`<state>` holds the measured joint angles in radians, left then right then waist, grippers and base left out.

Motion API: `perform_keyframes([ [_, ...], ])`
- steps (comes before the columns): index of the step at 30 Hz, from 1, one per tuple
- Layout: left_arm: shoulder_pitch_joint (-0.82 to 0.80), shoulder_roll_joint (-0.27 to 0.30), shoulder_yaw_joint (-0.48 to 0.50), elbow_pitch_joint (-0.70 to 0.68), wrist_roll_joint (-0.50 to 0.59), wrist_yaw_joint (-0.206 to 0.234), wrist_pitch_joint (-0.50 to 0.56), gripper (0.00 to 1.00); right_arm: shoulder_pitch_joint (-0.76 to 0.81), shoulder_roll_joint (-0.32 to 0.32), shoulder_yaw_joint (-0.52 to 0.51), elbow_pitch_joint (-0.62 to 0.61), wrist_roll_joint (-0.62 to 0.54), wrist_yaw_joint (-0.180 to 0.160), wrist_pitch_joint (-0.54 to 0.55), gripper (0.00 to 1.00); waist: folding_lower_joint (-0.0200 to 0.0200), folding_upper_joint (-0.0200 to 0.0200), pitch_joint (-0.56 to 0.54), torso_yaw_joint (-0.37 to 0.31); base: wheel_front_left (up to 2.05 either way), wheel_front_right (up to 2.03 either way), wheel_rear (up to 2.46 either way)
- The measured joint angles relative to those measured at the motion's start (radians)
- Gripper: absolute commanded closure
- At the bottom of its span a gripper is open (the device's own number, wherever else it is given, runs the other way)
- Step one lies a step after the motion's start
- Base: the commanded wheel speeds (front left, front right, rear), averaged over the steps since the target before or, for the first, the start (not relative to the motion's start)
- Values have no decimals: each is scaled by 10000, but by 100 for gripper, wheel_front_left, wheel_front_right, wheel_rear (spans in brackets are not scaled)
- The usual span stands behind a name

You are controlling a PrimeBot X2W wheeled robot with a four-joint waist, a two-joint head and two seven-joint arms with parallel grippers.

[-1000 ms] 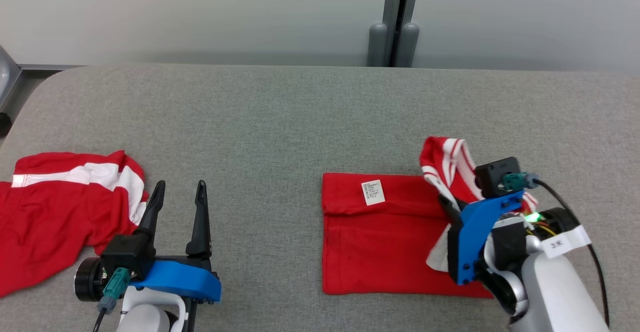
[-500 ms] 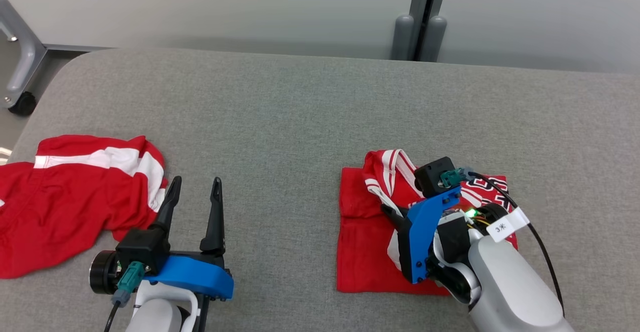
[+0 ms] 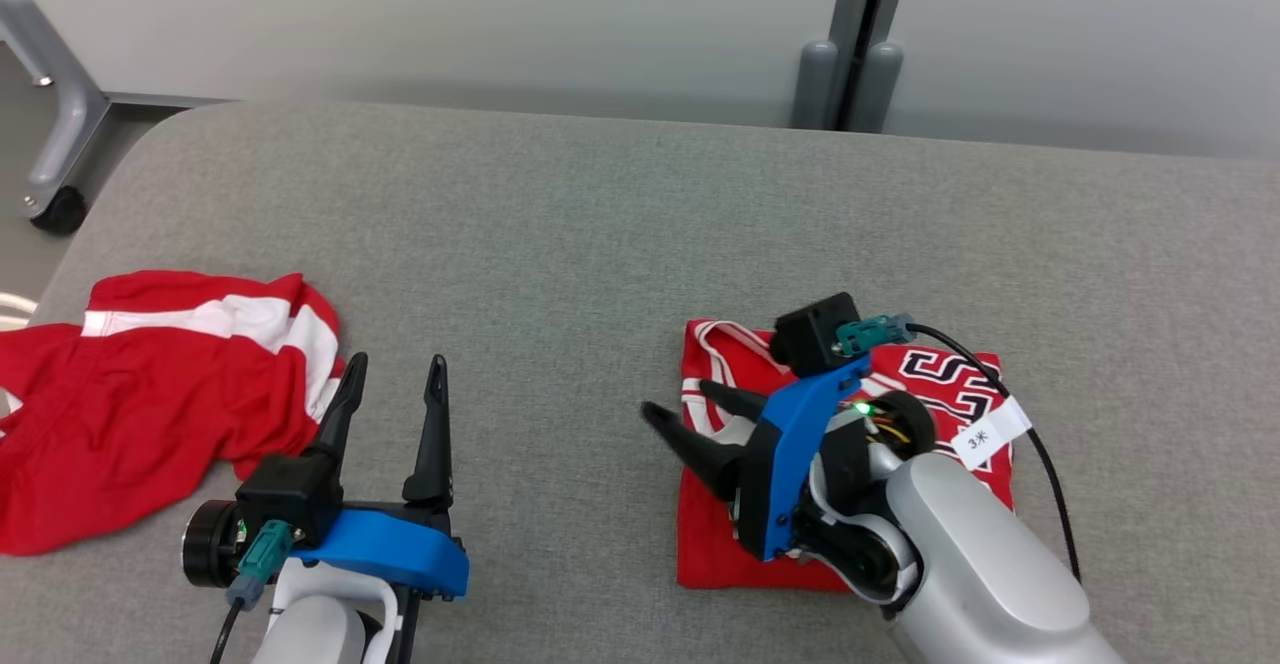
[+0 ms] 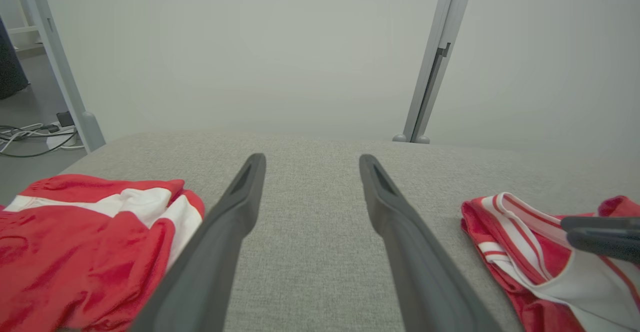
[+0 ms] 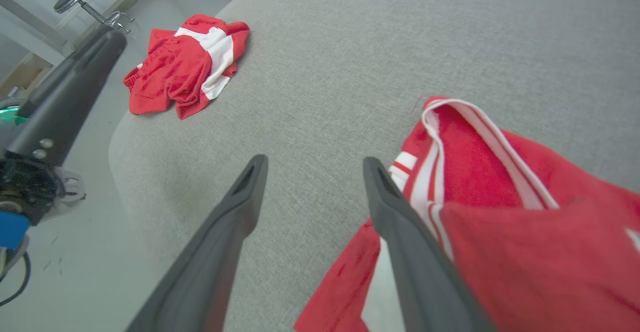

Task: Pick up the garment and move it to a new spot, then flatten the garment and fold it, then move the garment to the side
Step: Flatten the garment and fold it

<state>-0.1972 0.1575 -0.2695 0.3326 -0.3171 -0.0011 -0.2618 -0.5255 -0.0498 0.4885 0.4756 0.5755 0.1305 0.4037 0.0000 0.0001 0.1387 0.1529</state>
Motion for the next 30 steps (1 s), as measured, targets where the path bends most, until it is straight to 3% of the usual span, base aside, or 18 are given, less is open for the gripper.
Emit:
perform_keyframes([
  [3,90,50,63,-25,-4,8,0,0,198,27,173,-1319,610,0,38,0,0,0,-63,-180,0,0,0],
  [5,134,67,88,-67,-13,17,-2,0,346,31,-309,-2084,263,0,13,0,0,0,-115,-319,0,0,0],
  [13,350,148,148,-157,-84,61,-2,0,1999,-81,-4006,-4579,-2383,2,54,0,-1,-1,-363,-705,0,0,0],
  [19,413,144,40,-148,-94,61,-8,0,3421,-117,-5730,-5007,-3896,0,-253,0,0,-1,-475,-672,0,0,0],
  [30,920,245,253,-347,-190,194,-10,0,5115,-27,-6401,-4393,-4922,0,-3651,0,-1,-2,-926,-707,0,0,0],
])
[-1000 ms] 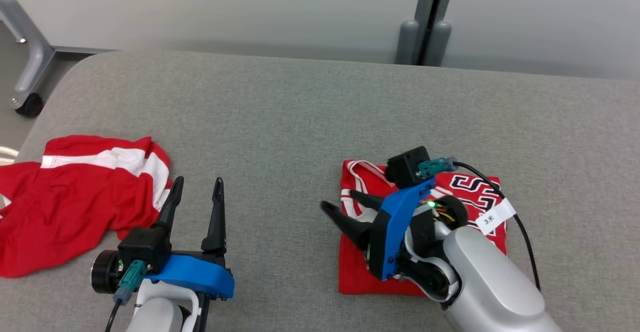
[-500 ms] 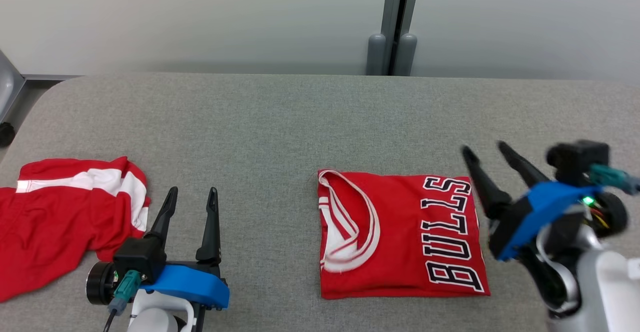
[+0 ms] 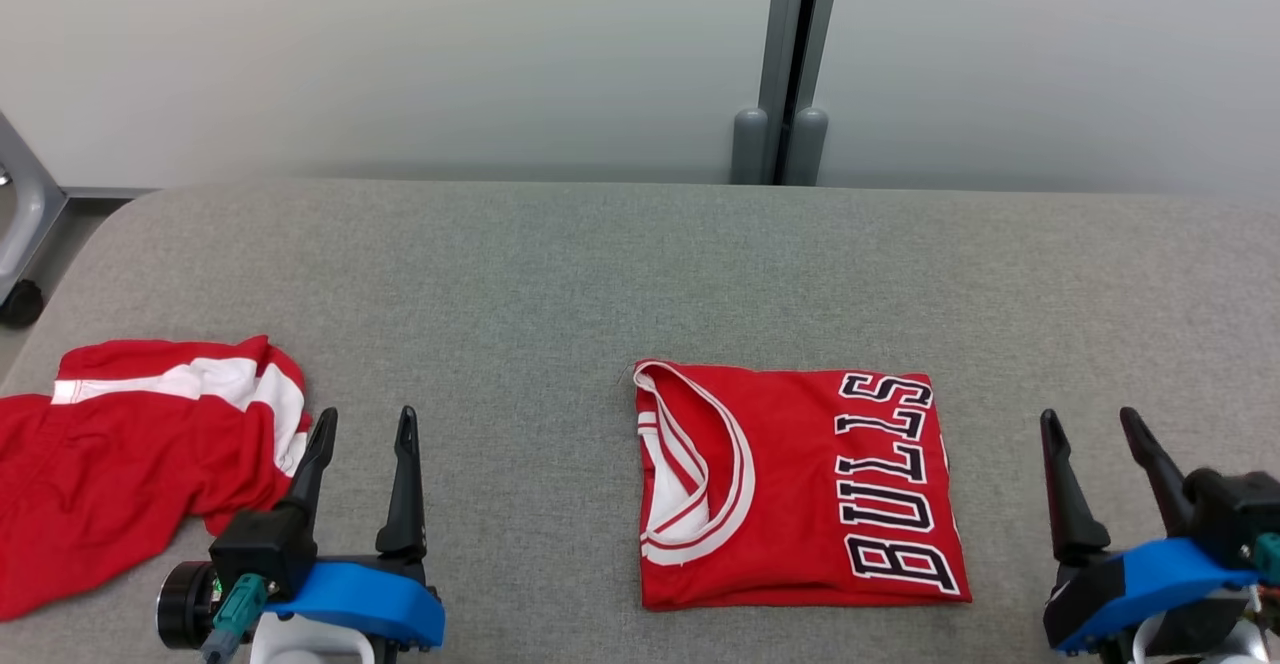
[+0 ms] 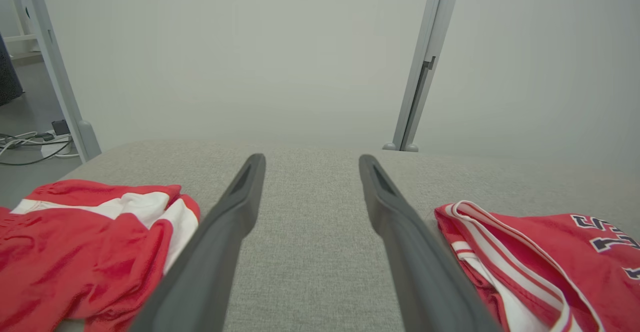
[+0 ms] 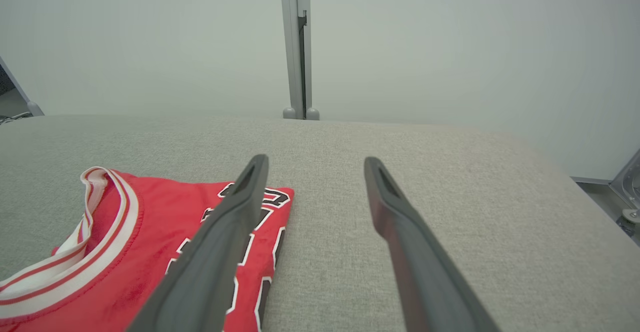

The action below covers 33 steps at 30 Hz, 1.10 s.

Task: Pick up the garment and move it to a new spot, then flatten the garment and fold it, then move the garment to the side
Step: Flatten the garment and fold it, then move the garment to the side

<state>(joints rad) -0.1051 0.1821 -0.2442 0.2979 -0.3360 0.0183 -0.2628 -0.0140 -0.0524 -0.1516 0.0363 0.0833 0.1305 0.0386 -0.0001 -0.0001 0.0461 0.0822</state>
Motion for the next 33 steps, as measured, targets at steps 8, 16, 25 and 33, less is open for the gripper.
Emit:
perform_keyframes([
  [8,678,33,198,-374,127,163,-2,0,391,19,428,665,176,2,-1141,0,0,0,-396,-140,0,0,0],
  [16,990,15,320,-489,226,161,0,0,426,21,673,984,355,2,-1106,0,1,0,-496,-111,0,0,0],
  [25,990,50,336,-393,353,134,0,0,375,21,725,1164,581,2,-1174,0,1,0,-514,-119,0,0,0],
  [33,967,46,301,-150,234,98,0,0,332,21,719,1210,688,2,-1231,0,1,2,-459,-269,0,0,0],
])
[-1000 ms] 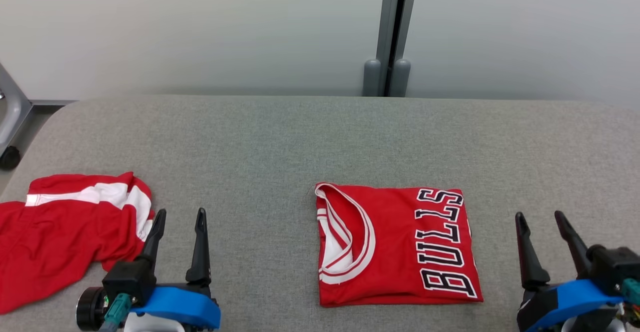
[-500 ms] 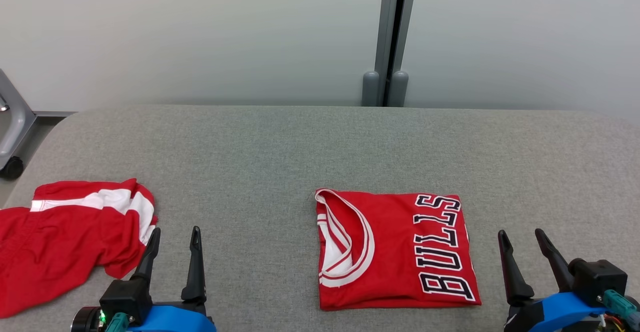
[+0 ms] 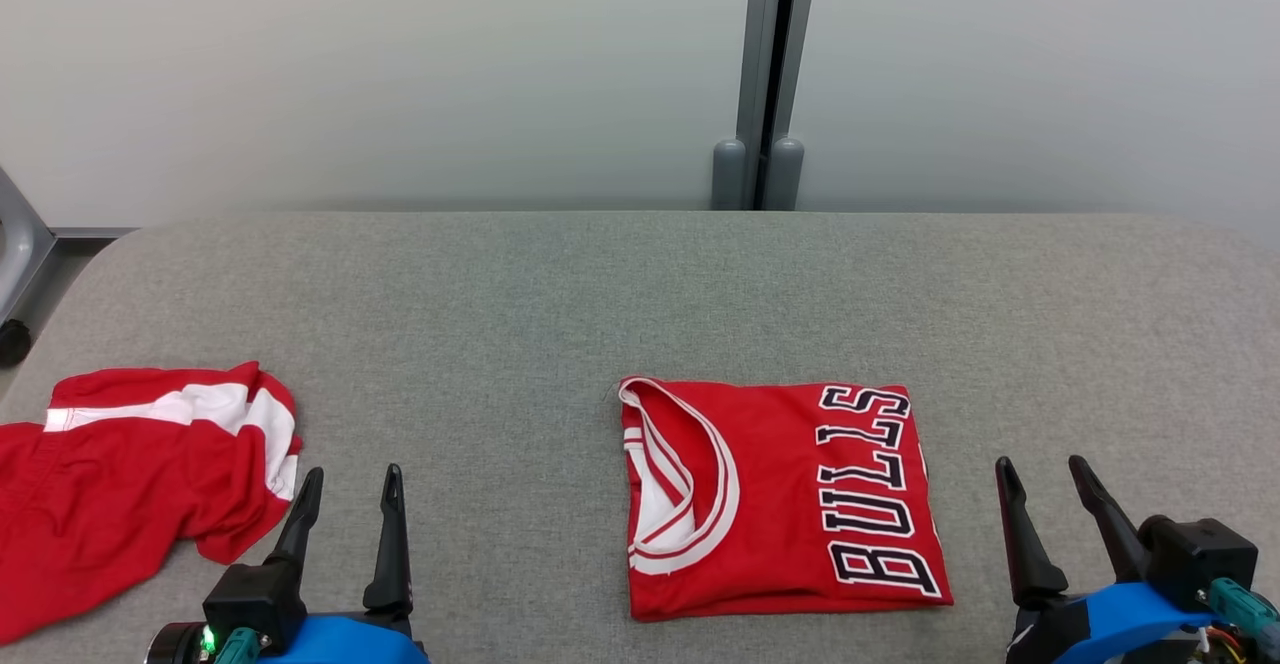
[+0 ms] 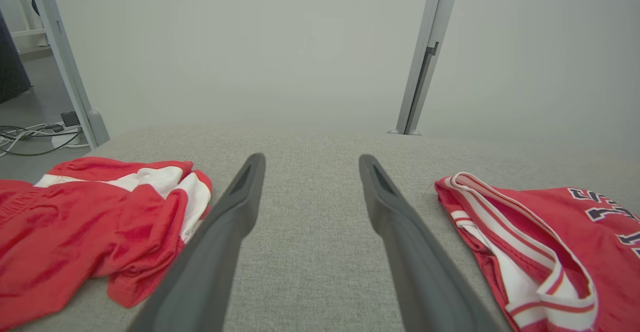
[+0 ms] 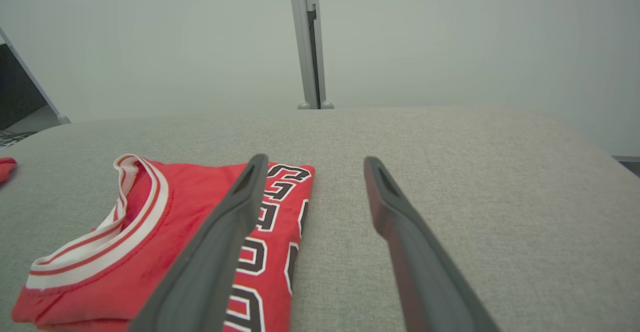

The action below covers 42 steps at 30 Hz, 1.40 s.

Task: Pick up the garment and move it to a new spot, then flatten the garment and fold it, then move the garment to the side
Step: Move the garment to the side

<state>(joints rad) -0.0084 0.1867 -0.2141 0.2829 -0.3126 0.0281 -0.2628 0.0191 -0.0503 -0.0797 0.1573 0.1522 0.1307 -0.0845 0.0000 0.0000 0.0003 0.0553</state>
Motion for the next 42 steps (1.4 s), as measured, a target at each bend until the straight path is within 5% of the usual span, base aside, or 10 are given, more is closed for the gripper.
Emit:
perform_keyframes([
  [6,-108,2,-17,29,-59,8,0,0,-416,4,117,-238,144,-2,648,0,1,0,161,-37,0,0,0],
  [17,-433,-21,-180,-73,-115,4,0,0,-2150,17,-117,324,1026,-2,6004,0,1,0,633,102,0,0,0],
  [39,-1249,-389,-541,-161,186,-290,0,0,-3532,-50,-579,3795,1089,10,6360,0,-1,-1,1611,969,0,0,0],
  [41,-1278,-412,-537,-186,217,-293,0,0,-3591,-92,-410,3808,986,2,6477,100,-1,0,1627,958,0,0,0],
  [42,-1280,-428,-535,-203,222,-293,0,0,-3591,-121,-309,3764,886,-4,6541,100,-1,-1,1638,944,0,0,0],
])
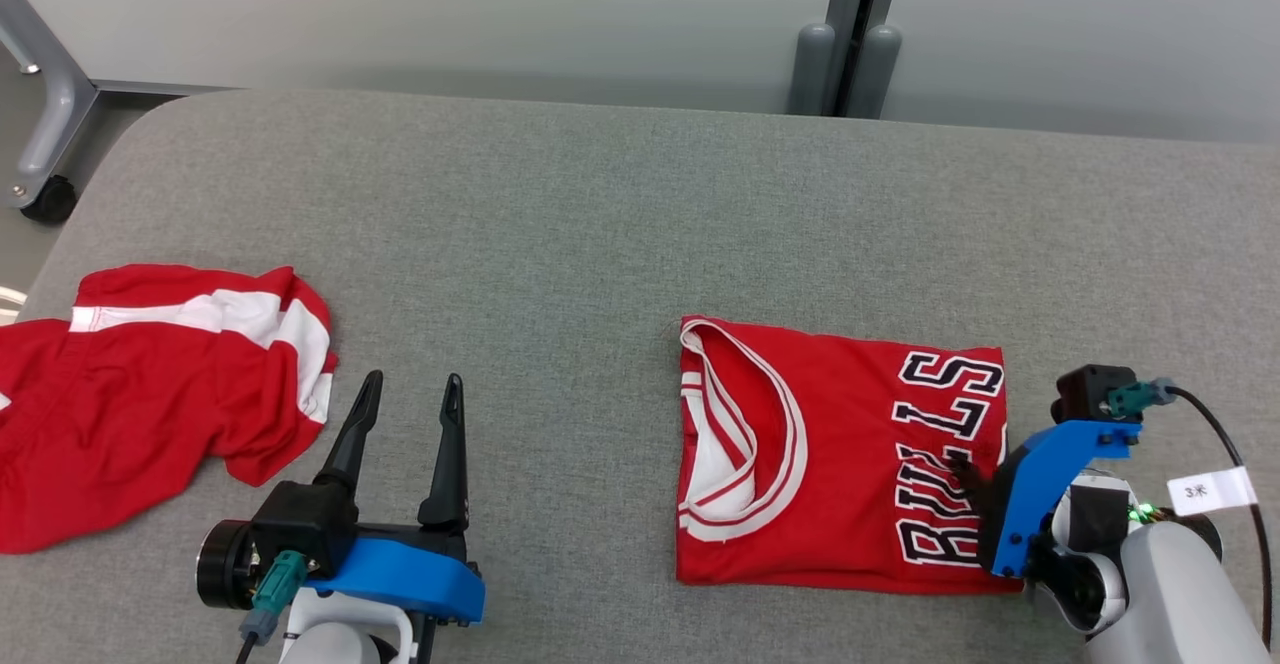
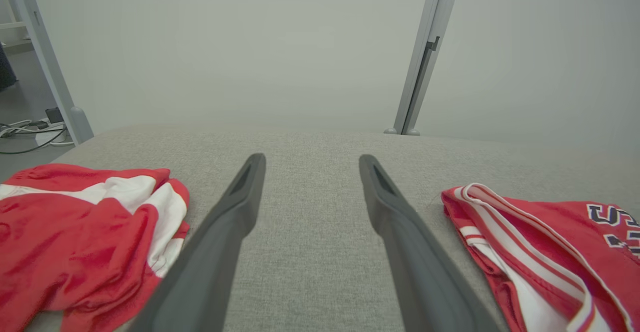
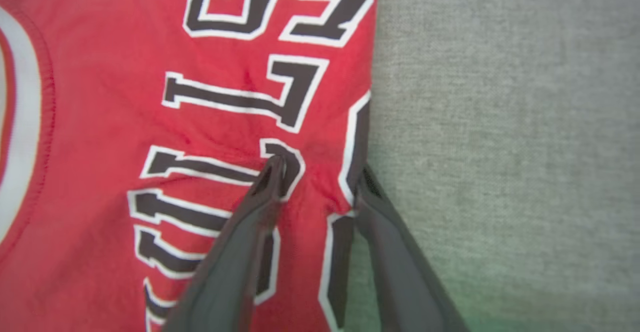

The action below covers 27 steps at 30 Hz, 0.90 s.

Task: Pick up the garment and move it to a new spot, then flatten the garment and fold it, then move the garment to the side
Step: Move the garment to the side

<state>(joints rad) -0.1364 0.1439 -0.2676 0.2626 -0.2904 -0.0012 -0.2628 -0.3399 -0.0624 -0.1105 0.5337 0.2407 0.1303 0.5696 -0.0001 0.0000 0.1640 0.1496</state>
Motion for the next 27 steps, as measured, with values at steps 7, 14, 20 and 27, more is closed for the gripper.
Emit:
perform_keyframes([
  [7,-61,-105,61,-173,38,-77,0,0,-344,-667,1421,-765,-995,15,19,100,1,1,282,-367,0,0,0],
  [14,-412,-155,178,-522,228,-121,-2,0,-2417,-2548,3708,-1850,-316,6,109,100,2,2,1163,-1080,0,0,0],
  [20,-1148,-40,314,-876,458,-257,-2,0,-4699,-3927,4299,-1887,-125,6,-817,100,4,3,2338,-1722,0,0,0],
  [27,-1666,305,546,-1356,719,-276,-2,0,-6119,-4847,3871,-780,-217,6,-1641,100,4,4,3545,-2523,0,0,0],
])
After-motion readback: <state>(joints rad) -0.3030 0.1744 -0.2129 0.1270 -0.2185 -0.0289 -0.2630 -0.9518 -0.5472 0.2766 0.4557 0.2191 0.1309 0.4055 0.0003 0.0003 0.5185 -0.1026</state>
